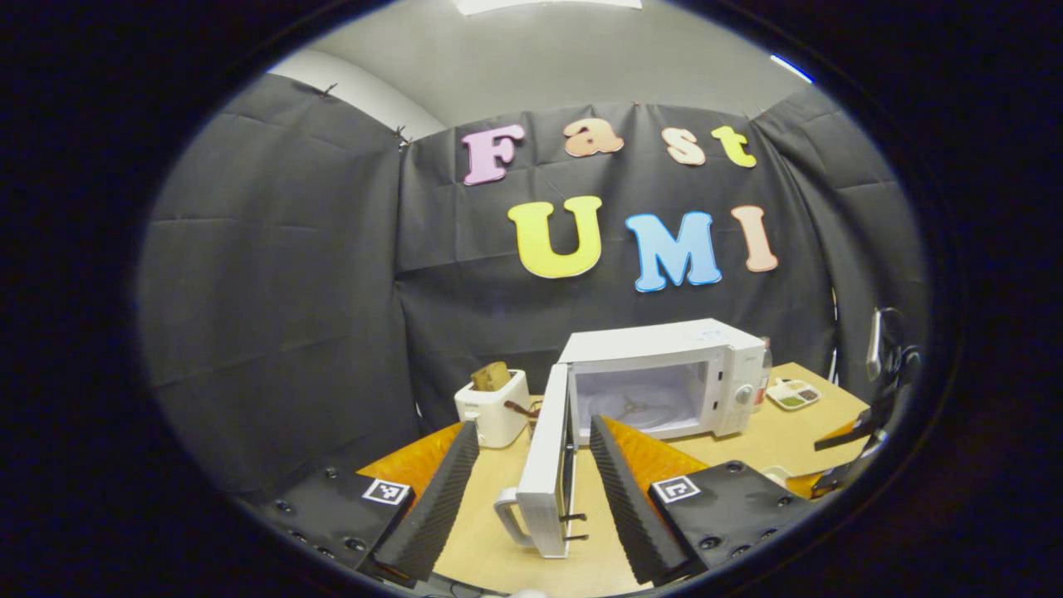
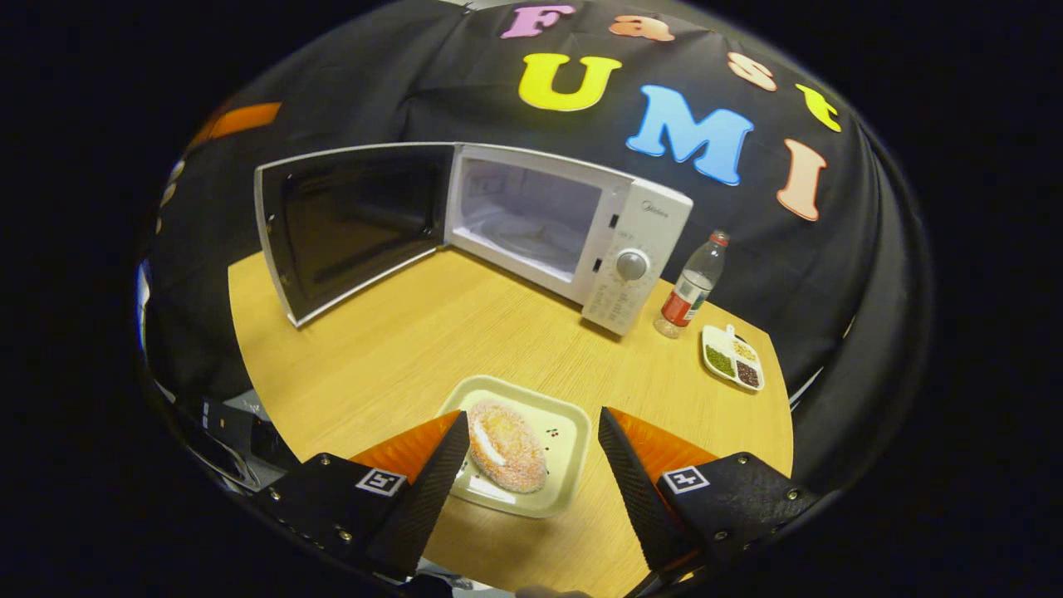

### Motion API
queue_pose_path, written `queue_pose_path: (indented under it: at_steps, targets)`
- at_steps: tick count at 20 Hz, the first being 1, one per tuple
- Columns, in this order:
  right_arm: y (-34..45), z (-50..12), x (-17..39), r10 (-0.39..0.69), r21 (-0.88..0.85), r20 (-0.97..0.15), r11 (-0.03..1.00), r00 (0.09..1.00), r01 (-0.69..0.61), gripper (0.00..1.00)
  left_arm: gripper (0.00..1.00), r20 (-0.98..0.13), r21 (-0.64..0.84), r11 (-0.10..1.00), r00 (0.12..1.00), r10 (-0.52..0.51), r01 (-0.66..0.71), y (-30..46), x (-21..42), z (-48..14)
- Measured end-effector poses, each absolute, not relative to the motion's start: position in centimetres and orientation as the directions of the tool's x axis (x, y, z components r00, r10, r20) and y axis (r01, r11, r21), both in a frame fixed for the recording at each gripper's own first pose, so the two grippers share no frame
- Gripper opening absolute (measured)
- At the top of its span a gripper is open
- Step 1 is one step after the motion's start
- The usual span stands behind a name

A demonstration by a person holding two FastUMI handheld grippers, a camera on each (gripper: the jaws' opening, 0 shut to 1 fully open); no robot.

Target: Open the microwave oven with the left hand, put the food in, and close the microwave oven.

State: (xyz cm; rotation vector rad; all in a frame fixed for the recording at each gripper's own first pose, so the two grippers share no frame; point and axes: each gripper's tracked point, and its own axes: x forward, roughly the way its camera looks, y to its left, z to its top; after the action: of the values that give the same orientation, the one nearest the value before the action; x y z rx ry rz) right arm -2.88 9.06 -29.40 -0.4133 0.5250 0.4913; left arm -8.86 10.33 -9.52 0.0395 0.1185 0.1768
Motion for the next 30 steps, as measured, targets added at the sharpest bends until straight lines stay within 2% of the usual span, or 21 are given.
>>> queue_pose_path:
  at_steps: [5,12,15,16,17,18,20,21,26,30]
  targets:
    - [9.6,-32.9,-1.7,0.322,-0.301,-0.603,0.756,0.73,-0.582,0.96,0.9,-0.09,0.072,0.989,0.987,0.134,-0.128,8.3,-6.8,-8.1]
    - [10.1,-36.7,-0.6,0.316,-0.27,-0.675,0.735,0.666,-0.622,0.97,0.89,-0.105,0.074,0.994,0.99,0.091,-0.084,7.0,-4.9,-8.3]
    - [10.4,-37.5,-0.4,0.362,-0.17,-0.693,0.757,0.623,-0.63,0.98,0.89,-0.109,0.049,0.998,0.993,0.055,-0.05,6.1,-3.9,-8.4]
    - [9.8,-37.4,-0.1,0.346,-0.166,-0.703,0.77,0.622,-0.616,0.94,0.89,-0.115,0.046,0.998,0.993,0.042,-0.037,5.9,-3.5,-8.4]
    - [9.8,-37.4,0.0,0.354,-0.141,-0.714,0.773,0.604,-0.619,0.82,0.89,-0.121,0.043,0.999,0.992,0.025,-0.02,5.6,-3.1,-8.3]
    - [9.9,-37.6,0.2,0.357,-0.117,-0.728,0.776,0.585,-0.62,0.78,0.9,-0.124,0.043,0.999,0.992,0.007,-0.002,5.3,-2.8,-8.1]
    - [9.7,-37.4,0.3,0.344,-0.105,-0.745,0.786,0.572,-0.609,0.78,0.9,-0.124,0.056,0.998,0.992,-0.005,0.012,5.4,-2.1,-7.6]
    - [9.7,-37.3,0.0,0.339,-0.098,-0.751,0.791,0.567,-0.604,0.68,0.91,-0.123,0.055,0.998,0.992,-0.012,0.019,5.3,-1.9,-7.6]
    - [10.2,-36.1,-0.2,0.358,-0.076,-0.737,0.799,0.573,-0.596,0.68,0.89,-0.126,0.047,0.998,0.992,-0.026,0.032,5.8,-1.2,-8.0]
    - [12.6,-31.5,-1.3,0.412,-0.007,-0.679,0.823,0.607,-0.568,0.68,0.91,-0.127,0.038,0.999,0.992,-0.015,0.02,6.9,-1.1,-8.7]
